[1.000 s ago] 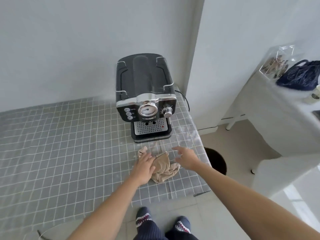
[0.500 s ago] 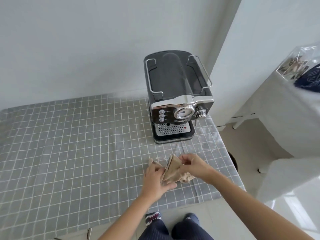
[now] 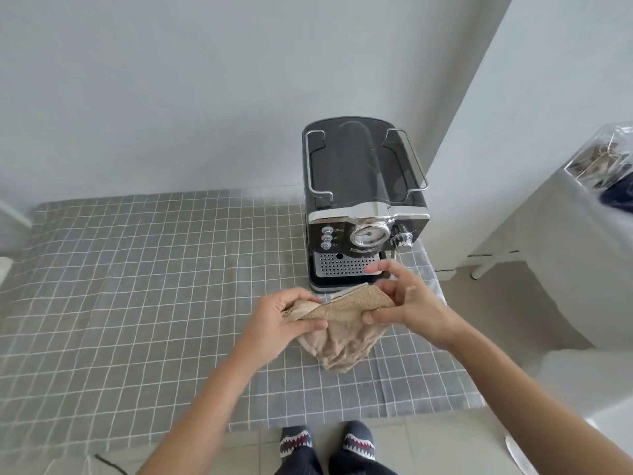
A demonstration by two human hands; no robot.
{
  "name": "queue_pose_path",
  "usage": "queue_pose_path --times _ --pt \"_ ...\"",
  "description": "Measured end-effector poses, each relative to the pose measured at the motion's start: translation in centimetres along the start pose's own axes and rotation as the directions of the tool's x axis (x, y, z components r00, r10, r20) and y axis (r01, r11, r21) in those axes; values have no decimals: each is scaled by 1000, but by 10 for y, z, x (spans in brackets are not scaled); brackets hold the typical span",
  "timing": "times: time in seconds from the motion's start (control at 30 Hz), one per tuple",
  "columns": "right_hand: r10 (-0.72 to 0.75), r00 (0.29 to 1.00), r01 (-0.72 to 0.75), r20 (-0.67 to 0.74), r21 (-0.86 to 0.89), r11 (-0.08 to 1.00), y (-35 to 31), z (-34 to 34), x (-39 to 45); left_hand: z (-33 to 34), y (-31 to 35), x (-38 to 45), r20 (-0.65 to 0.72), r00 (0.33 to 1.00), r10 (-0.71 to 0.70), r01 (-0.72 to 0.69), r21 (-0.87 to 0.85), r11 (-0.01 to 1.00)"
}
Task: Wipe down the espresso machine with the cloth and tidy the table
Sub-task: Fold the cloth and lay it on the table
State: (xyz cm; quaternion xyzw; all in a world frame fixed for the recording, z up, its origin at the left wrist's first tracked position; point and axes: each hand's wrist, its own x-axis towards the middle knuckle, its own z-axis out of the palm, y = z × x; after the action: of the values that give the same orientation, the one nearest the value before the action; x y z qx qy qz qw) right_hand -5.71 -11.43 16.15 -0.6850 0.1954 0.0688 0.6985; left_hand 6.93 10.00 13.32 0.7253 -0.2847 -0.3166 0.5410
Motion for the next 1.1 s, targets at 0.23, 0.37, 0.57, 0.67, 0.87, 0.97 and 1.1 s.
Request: queue_pose_path --times 0.23,0.37,0.57,0.67,0.87,0.97,1.1 --pt "89 950 40 301 -397 917 -31 3 3 -29 49 1 68 997 48 -55 114 992" --pt "41 961 84 272 -431 898 -45 3 16 -40 60 -2 -16 998 60 -59 28 998" --pt "-119 990 140 74 -542 828 -66 34 50 -82 59 -2 -179 984 15 -12 18 1000" --pt "-275 960 211 -44 -529 822 -80 55 65 -107 59 -4 -286 958 -14 11 -10 1000" --pt "-489 871 421 47 -585 694 -88 66 60 -117 59 -30 -379 925 -20 -32 -129 991" --pt "-415 896 426 156 -563 708 -55 61 49 -91 26 -54 -344 936 -75 26 -146 989" --pt "-174 944 319 280 -642 697 29 62 33 -40 -52 -90 -235 913 -333 287 -210 935"
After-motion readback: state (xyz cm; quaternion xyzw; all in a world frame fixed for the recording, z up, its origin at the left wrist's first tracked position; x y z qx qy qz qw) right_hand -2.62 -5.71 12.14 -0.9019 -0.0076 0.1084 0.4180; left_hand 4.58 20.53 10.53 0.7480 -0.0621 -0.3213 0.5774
